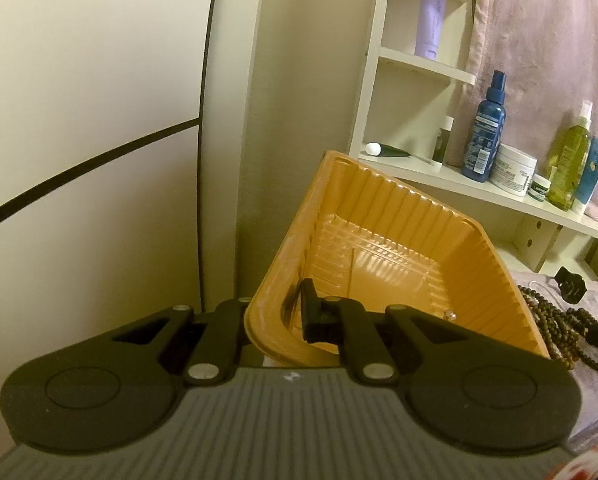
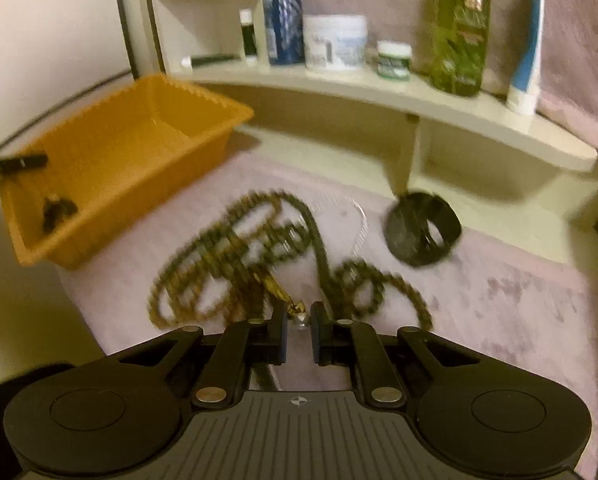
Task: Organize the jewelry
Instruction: 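Pinch the pearl earring near the pearl strand with the right tool, then drop the pearl earring into the orange tray and move the right tool back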
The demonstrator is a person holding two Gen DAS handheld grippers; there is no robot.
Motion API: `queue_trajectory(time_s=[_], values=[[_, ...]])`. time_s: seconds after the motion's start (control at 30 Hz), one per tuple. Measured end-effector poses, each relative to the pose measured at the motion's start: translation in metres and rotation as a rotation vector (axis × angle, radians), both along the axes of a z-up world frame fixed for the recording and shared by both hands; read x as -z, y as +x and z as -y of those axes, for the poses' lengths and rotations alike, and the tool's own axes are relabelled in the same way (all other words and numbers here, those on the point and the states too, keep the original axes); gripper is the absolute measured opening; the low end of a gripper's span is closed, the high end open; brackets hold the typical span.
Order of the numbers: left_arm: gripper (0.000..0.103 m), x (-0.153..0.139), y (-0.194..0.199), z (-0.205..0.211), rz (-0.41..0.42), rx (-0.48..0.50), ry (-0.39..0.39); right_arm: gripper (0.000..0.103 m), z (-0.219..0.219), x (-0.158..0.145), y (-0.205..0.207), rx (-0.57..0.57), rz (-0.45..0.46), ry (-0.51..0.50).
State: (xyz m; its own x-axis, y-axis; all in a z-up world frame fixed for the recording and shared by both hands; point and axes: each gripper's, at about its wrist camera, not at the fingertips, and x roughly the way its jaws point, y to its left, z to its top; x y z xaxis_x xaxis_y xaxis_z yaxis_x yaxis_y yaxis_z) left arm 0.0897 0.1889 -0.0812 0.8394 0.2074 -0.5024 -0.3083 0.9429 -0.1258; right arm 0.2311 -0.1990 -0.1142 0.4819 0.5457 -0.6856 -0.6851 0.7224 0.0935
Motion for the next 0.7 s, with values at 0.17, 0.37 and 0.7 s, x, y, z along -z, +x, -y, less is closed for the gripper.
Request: queue_trajectory(time_s=[0.17,0.37,0.7], values=[[0.01,0.0,0.0,0.0,-0.01,-0.003,0.004,0.012,-0.029,-0.023,0.007,-0.06,0.02,0.093],[0.01,0.0,0.002,0.0,-0.024,-0.005,0.011,0.012,-0.08,-0.043,0.014,-0.193,0.045,0.16],[0.011,-0.001,0.004,0.001,-0.031,-0.004,0.014,0.012,-0.152,-0.031,0.016,-0.344,0.018,0.132]])
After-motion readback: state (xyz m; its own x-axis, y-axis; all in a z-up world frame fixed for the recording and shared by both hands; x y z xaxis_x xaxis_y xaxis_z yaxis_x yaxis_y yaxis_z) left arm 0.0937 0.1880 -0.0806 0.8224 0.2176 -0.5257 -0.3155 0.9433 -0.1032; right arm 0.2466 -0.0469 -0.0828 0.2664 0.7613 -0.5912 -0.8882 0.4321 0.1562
